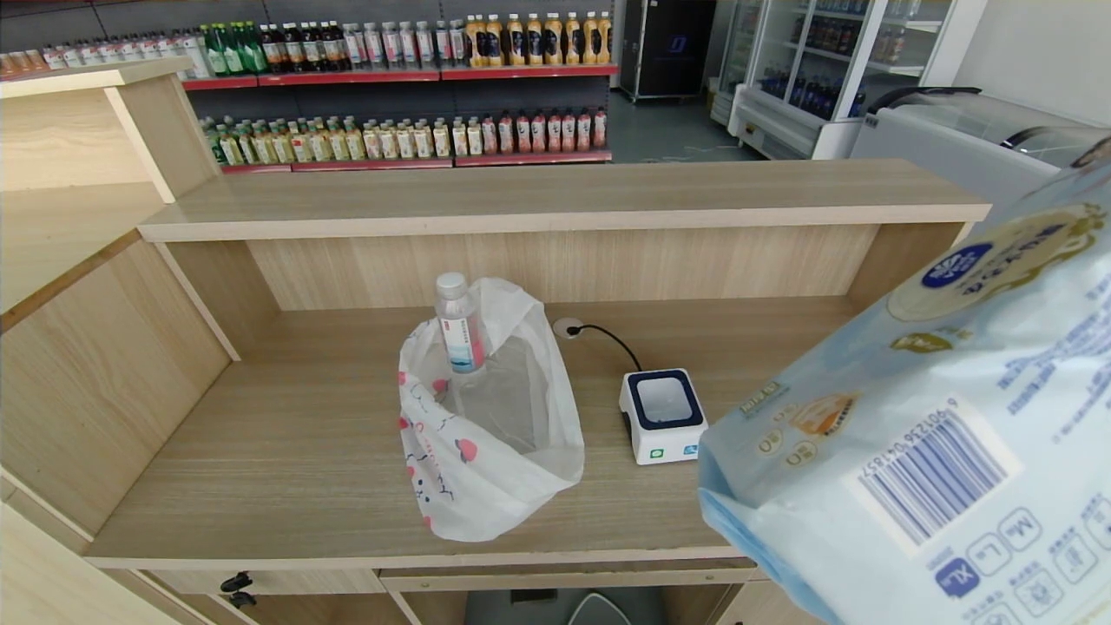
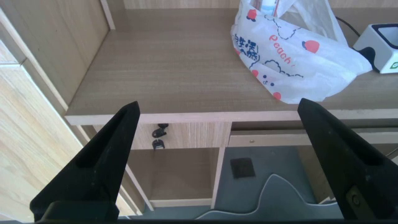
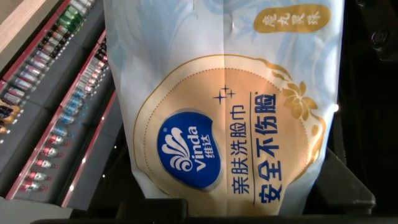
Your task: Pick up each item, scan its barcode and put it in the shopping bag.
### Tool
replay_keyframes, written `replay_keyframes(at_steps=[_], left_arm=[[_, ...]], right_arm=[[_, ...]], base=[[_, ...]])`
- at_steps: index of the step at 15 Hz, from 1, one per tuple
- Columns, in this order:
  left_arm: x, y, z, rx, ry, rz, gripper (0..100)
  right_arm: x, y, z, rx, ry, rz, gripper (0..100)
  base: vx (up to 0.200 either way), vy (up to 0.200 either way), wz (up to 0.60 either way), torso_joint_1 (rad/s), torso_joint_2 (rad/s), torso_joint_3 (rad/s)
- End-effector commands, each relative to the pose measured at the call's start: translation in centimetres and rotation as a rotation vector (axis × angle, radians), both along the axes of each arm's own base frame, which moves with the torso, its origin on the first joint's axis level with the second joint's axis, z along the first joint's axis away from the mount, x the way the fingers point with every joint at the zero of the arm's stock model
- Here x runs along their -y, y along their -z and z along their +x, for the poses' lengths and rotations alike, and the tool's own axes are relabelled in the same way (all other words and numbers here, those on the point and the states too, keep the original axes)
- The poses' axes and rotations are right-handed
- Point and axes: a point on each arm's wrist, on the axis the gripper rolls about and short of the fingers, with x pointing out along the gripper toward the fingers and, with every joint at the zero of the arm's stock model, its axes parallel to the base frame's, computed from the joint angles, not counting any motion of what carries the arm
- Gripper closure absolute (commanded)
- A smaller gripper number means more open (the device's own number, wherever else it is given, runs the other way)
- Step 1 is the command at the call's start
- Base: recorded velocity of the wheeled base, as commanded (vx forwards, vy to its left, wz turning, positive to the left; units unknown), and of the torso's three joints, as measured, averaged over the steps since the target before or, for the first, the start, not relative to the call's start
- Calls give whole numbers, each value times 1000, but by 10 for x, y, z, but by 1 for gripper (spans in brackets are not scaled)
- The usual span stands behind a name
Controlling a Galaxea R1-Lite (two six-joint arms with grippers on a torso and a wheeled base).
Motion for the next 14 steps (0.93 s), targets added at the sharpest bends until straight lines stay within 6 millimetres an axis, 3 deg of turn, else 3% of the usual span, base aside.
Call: replay_keyframes(at_steps=[1,3,5,6,7,10,14], left_arm=[[0,0,0,-1,1,0,0],[0,0,0,-1,-1,0,0],[0,0,0,-1,1,0,0],[0,0,0,-1,1,0,0],[0,0,0,-1,1,0,0],[0,0,0,-1,1,0,0],[0,0,0,-1,1,0,0]], right_arm=[[1,-1,-3,-7,-5,8,100],[5,-3,-4,-152,18,71,100],[9,13,9,-625,141,207,100],[10,15,10,-676,158,227,100],[21,21,8,-939,331,452,100],[43,31,4,-1208,641,970,100],[49,45,-1,-1462,706,1323,100]], base=[[0,0,0,0,0,0],[0,0,0,0,0,0],[0,0,0,0,0,0],[0,0,0,0,0,0],[0,0,0,0,0,0],[0,0,0,0,0,0],[0,0,0,0,0,0]])
